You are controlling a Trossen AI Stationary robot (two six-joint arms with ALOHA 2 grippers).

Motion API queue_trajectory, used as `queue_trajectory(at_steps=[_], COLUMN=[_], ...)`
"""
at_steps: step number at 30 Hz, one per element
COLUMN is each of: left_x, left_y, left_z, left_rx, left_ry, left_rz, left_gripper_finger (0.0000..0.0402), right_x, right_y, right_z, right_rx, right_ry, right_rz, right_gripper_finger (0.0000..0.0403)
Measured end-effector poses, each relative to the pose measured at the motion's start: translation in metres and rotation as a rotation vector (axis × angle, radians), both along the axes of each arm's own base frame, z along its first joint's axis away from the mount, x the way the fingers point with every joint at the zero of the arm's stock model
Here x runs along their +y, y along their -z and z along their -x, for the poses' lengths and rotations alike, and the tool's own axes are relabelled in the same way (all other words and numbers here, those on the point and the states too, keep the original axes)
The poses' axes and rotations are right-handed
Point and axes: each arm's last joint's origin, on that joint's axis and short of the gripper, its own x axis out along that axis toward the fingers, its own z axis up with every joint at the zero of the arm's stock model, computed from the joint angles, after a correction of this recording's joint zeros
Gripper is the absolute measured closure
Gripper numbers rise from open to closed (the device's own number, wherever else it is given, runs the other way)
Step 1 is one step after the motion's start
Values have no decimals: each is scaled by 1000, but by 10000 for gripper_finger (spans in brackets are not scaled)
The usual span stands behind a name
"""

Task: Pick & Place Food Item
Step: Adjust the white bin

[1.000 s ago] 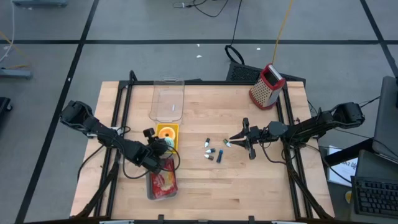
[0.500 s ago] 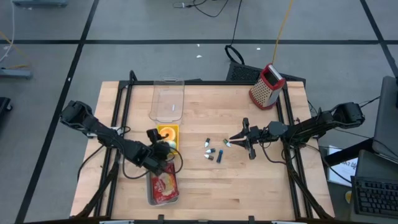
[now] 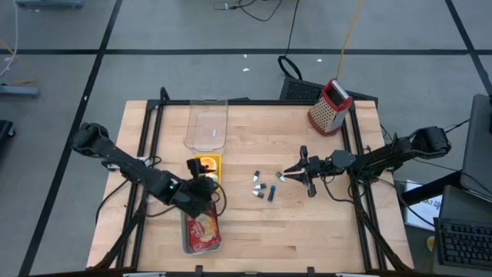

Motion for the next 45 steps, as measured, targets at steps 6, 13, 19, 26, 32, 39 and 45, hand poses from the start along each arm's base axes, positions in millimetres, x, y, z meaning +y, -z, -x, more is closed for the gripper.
queue_trajectory(at_steps=[6,13,19,26,32,39,45], left_x=[-14,-35,-53,-43,-29,-15,-3], left_y=[-20,-16,9,44,63,65,64], left_z=[18,55,76,88,90,82,71], left_rx=[-155,-224,-128,-63,8,24,16], left_ry=[91,202,245,21,-70,-36,-8], left_rz=[86,293,603,768,791,689,617], left_gripper_finger=[128,128,128,128,128,128,128], right_x=[0,0,0,0,0,0,0], right_y=[1,1,1,1,1,1,1], right_z=[0,0,0,0,0,0,0], right_rx=[7,8,9,8,8,8,8], right_ry=[0,0,0,0,0,0,0], right_rz=[1,1,1,1,1,1,1], right_gripper_finger=[342,342,342,342,342,342,342])
